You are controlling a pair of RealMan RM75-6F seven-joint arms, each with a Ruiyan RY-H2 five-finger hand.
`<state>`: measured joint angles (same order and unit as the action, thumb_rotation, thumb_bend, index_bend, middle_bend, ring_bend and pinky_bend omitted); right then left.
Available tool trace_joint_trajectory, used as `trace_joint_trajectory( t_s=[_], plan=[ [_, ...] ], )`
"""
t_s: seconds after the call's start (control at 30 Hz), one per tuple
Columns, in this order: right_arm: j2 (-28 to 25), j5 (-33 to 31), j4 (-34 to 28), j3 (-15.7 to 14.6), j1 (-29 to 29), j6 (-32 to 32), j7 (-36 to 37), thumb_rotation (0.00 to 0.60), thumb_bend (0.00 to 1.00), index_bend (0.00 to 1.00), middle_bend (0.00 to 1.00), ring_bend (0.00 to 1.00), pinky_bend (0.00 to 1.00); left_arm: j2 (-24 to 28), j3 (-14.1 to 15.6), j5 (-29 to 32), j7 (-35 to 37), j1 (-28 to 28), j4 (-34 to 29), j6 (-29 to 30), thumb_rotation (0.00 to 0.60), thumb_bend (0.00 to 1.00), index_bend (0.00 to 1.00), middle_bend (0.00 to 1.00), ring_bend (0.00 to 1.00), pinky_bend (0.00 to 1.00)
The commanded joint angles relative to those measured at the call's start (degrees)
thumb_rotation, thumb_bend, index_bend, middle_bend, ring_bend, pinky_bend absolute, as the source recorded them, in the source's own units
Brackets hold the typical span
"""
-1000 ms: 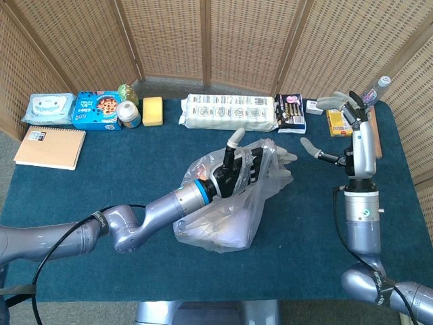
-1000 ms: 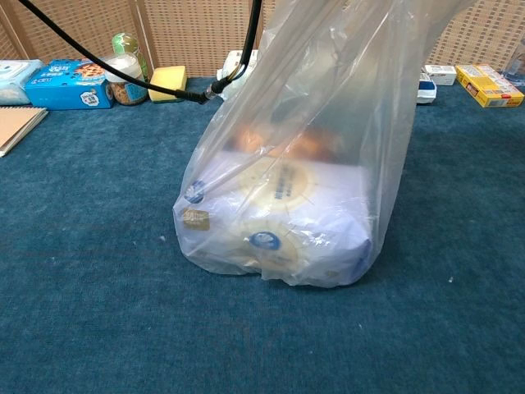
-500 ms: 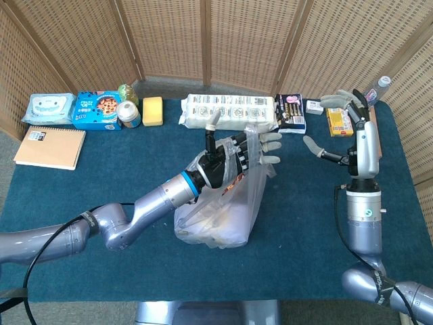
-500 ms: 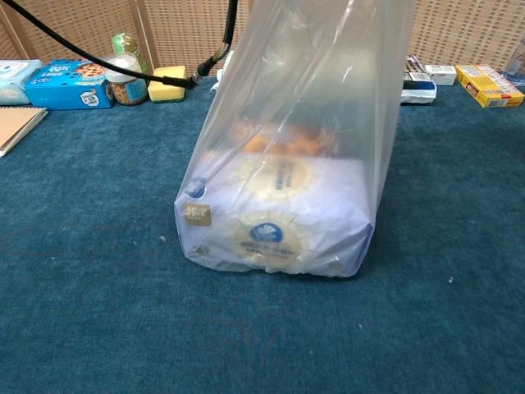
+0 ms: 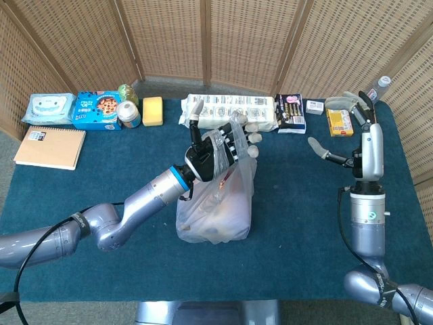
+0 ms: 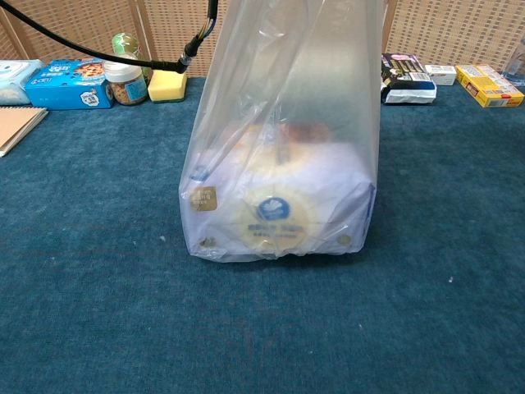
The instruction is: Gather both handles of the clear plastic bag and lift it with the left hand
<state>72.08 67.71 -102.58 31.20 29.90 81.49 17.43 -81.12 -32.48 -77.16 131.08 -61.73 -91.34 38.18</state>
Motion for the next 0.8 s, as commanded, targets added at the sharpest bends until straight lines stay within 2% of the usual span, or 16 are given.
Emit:
trace_joint_trajectory(
  t_s=[0.03,0.07,0.1,0.23,0.43,0.53,0.63,0.8],
  plan=[
    [0.17,-0.61,0.67,0.24,0.45,-0.64,-0.29,0.600,0.22,0.34,0.31,0.18,0.03,0.57,-0.70,1.30,0.02,0.40,-1.10,-0.49,0.001,0.19,0.49,0.48,0.42,0.52],
    [0.24,-0.82,0.95,0.32,0.59,-0.82,-0.39,0.600,0.22,0.34,0.31,0.18,0.03,0.77,-1.04,1.83,-0.03,0.52,-1.55,-0.65,0.011,0.21,0.51,0.49,0.43,0.53],
    [0.33,-1.19,1.37,0.45,0.79,-1.12,-0.46,0.600,0.22,0.34,0.31,0.18,0.03,1.04,-1.52,2.44,-0.16,0.67,-2.07,-0.83,0.052,0.23,0.53,0.51,0.45,0.55],
    [0.53,-2.38,2.69,0.51,1.10,-2.16,-0.56,0.600,0.22,0.34,0.32,0.19,0.04,2.26,-3.20,4.00,-2.10,0.66,-3.24,-1.96,0.289,0.33,0.61,0.60,0.55,0.62],
    [0.16,-3.59,3.79,-0.53,0.79,-3.91,-1.30,0.600,0.23,0.41,0.39,0.25,0.13,3.54,-5.83,6.87,-4.48,0.58,-4.10,-4.05,0.552,0.39,0.70,0.69,0.62,0.64],
    [0.00,-4.06,3.94,-1.77,0.25,-4.70,-2.19,0.600,0.23,0.45,0.41,0.30,0.19,4.03,-7.46,8.07,-5.62,0.37,-4.33,-5.11,0.599,0.40,0.73,0.71,0.64,0.65],
    [-0.21,-4.82,4.85,-2.98,0.29,-6.70,-3.14,0.600,0.23,0.49,0.44,0.33,0.26,4.59,-9.22,9.31,-6.52,0.02,-4.58,-6.36,0.600,0.41,0.73,0.72,0.64,0.65],
    [-0.94,-3.69,4.46,-6.43,-2.09,-7.42,-2.89,0.600,0.23,0.52,0.45,0.35,0.27,5.68,-12.78,11.31,-8.09,-0.49,-5.30,-8.35,0.600,0.41,0.73,0.72,0.64,0.65]
  ],
)
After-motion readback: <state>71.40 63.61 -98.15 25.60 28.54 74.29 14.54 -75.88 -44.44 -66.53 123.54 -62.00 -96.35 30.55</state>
